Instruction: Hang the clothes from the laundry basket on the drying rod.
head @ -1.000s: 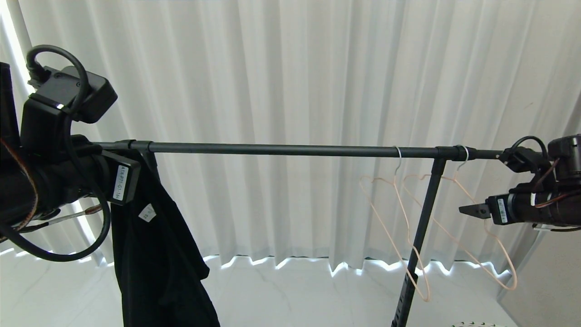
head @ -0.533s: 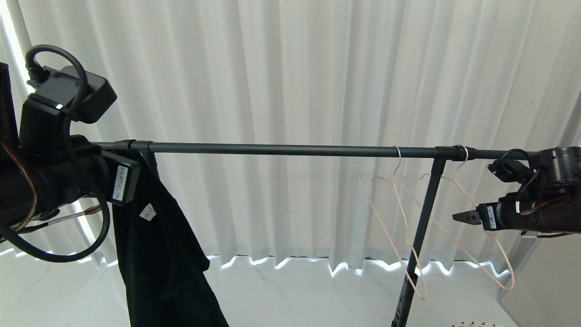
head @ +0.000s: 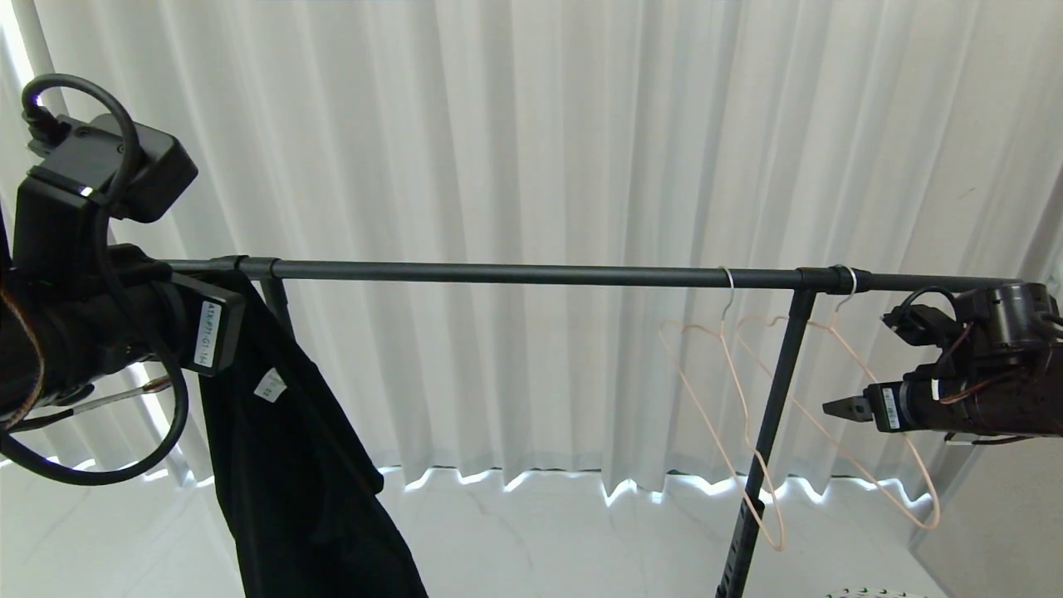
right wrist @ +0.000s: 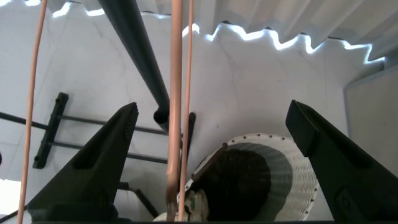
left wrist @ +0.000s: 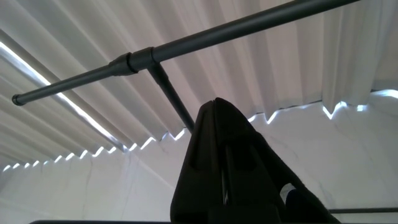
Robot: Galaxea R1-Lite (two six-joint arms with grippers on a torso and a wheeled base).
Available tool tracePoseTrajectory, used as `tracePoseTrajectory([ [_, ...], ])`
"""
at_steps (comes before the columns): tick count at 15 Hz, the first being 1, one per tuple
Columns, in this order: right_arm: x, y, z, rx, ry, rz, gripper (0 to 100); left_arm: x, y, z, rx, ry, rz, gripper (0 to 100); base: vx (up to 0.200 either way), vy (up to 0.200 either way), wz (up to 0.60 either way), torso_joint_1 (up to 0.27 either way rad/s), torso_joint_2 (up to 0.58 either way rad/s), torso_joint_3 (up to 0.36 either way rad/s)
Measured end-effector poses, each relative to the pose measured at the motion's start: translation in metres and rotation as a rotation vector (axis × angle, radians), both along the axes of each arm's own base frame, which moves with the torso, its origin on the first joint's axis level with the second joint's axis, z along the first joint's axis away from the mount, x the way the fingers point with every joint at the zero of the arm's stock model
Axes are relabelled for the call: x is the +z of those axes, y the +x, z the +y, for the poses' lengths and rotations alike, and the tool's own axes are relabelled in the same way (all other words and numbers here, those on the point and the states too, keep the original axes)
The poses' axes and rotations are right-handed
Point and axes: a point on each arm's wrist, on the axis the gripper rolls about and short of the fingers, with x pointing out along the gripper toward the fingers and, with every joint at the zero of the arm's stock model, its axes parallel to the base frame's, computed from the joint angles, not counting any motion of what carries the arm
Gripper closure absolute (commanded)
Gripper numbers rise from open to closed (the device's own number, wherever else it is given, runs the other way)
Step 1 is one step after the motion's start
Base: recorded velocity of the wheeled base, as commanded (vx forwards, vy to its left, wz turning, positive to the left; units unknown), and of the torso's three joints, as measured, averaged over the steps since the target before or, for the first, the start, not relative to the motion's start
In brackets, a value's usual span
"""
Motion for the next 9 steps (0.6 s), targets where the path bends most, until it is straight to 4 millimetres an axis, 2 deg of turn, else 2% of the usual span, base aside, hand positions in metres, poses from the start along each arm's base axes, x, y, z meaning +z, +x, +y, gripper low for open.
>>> tracePoseTrajectory([
  [1, -0.0010, 0.0000, 0.0001, 0.001, 0.000, 0.003, 100, 0.0001, -0.0001, 0.0000, 0.000, 0.000, 0.000, 100, 0.000, 0.000, 0.00, 0.000, 0.00, 0.000],
  [9, 0.0050, -0.0038, 0.0041, 0.014, 0.000, -0.019, 100, -0.0003, -0.0003, 0.0001, 0.000, 0.000, 0.001, 100, 0.000, 0.000, 0.00, 0.000, 0.00, 0.000],
])
